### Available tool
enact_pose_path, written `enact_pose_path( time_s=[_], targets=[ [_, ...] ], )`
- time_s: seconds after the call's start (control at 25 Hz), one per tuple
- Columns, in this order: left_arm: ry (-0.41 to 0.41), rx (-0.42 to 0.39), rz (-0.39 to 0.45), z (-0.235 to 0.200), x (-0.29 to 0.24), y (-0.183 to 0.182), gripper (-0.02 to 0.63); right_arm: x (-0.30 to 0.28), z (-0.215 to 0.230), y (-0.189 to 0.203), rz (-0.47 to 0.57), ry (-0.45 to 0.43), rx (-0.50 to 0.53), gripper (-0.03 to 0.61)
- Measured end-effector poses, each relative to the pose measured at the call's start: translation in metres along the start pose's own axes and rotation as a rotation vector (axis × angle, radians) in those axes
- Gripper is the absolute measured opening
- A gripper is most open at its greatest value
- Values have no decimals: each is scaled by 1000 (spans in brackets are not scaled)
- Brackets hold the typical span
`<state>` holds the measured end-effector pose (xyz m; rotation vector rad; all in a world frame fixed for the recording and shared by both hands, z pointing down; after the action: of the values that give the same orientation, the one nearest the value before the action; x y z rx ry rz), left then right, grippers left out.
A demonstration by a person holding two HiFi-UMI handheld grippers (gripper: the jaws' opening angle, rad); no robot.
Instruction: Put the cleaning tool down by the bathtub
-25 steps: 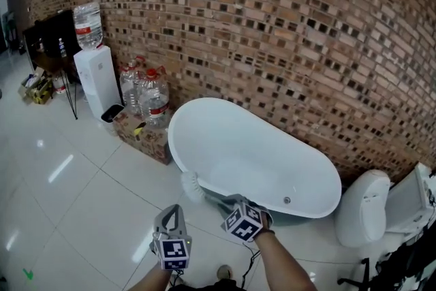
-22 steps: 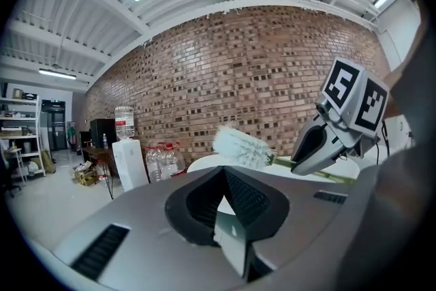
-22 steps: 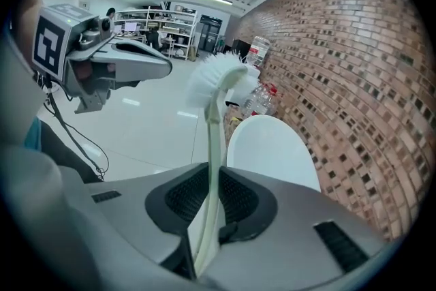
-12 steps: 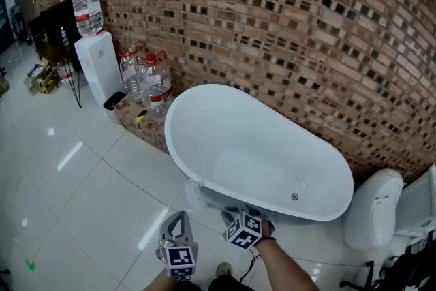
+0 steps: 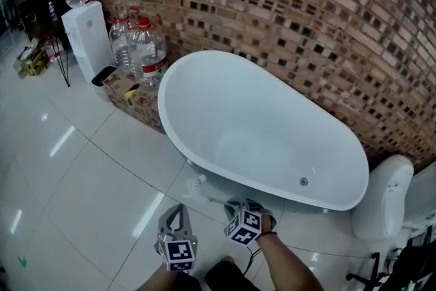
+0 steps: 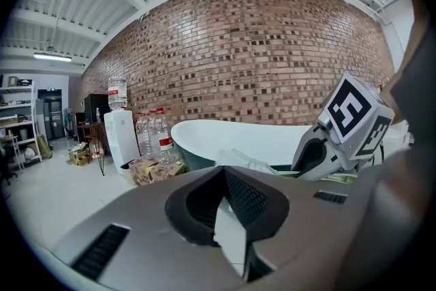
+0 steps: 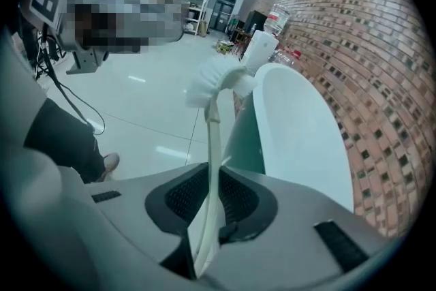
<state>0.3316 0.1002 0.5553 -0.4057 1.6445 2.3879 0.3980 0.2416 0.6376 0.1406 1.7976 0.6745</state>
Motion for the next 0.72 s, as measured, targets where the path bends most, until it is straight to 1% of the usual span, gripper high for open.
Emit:
enact_pose_path(
  time_s=[0.4, 0.52, 0.72],
  targets=[
    [-15, -2, 31, 38, -96, 125, 5, -164, -3, 79, -35, 15, 82, 63],
    [-18, 4, 37, 51, -117, 168, 5, -218, -7, 105, -49, 14, 82, 63],
    [-20, -7, 18, 67, -144, 241, 5, -302, -23, 147, -75, -1, 61, 63]
  ],
)
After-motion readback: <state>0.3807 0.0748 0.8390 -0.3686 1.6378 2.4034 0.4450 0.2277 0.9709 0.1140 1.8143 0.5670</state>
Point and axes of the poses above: the fingertips, and each gripper's own axes: x backward along the fingers, z to its right, y out of its underside, the point moved 3 cm from there along x, backward along the fingers, and after that the axes turned 15 degrees about -x, right-handed, at the moved point
